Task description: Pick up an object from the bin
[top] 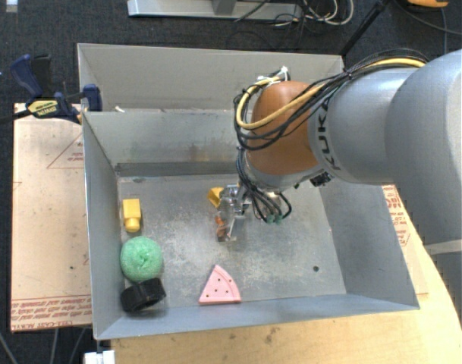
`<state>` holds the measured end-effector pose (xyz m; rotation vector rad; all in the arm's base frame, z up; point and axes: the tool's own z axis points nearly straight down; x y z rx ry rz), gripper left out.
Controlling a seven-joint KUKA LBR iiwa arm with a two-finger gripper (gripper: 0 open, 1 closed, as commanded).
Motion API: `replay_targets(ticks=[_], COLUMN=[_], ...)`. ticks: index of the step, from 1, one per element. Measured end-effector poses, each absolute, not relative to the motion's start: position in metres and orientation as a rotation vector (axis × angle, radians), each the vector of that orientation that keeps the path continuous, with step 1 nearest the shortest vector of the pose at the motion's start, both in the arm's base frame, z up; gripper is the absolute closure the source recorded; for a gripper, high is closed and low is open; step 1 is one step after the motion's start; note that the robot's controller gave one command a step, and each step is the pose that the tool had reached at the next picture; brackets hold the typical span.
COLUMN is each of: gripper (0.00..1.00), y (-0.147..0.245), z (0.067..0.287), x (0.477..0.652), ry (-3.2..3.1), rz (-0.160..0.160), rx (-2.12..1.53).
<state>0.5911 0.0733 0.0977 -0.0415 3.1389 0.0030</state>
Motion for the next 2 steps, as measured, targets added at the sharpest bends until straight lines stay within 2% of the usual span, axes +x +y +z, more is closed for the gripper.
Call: replay_targets(ticks=[1, 2], gripper=[1.0, 1.0], y=[0.073, 0.083], z=[0.098, 0.237], x=[0.591, 0.565], ry=[3.139, 3.135], rz=[0.003, 0.002], rx=[-0.041, -0.125])
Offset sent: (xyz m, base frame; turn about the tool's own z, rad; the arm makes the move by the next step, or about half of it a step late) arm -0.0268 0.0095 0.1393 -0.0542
